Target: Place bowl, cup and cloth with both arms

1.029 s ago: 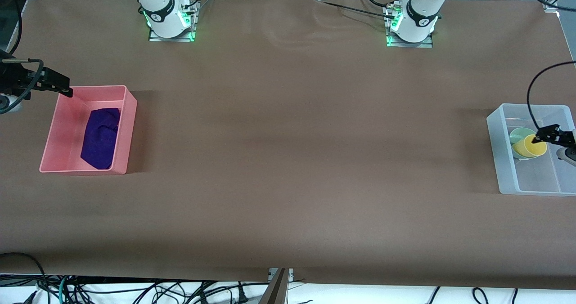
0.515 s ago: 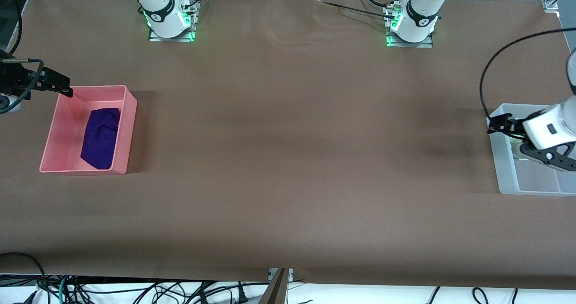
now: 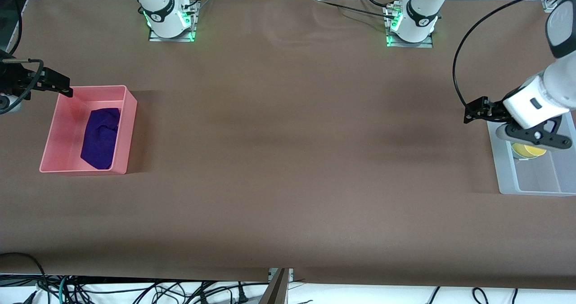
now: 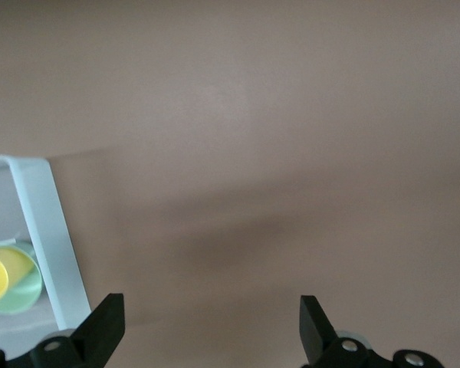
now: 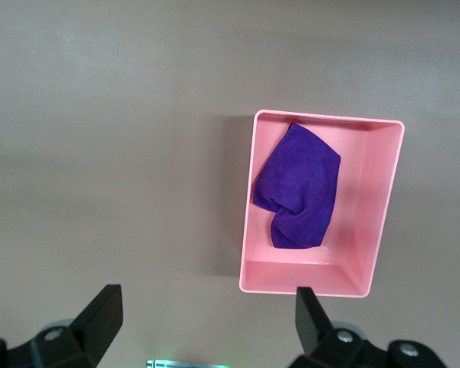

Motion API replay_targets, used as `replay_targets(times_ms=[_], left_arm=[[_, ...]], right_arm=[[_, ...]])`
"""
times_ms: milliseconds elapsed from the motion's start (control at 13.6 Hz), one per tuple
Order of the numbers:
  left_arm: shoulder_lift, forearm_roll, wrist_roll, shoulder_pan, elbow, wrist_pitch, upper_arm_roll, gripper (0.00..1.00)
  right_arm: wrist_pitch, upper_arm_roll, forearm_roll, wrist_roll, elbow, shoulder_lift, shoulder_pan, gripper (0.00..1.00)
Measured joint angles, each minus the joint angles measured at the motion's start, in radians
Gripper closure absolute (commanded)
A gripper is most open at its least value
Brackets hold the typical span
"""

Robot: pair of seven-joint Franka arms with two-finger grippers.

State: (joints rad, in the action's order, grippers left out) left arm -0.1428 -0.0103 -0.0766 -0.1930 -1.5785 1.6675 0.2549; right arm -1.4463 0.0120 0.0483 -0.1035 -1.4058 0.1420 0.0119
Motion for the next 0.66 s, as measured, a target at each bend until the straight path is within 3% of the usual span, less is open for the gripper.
replay_targets(times_ms=[147, 294, 662], left_arm=[[0.065, 0.006, 0.079, 0.123, -0.097, 0.088, -0.123, 0.0], [0.127, 0.006, 0.116, 0.195, -0.202, 0.158, -0.187, 0.0], [0.177, 0.006, 0.124, 0.21, -0.269, 0.177, -0.217, 0.0]], right_arm=[[0.0, 0.0, 0.0, 0.0, 0.0, 0.0, 0.0, 0.0], [0.0, 0.0, 0.0, 0.0, 0.0, 0.0, 0.0, 0.0], [0.0, 0.0, 0.0, 0.0, 0.0, 0.0, 0.0, 0.0]])
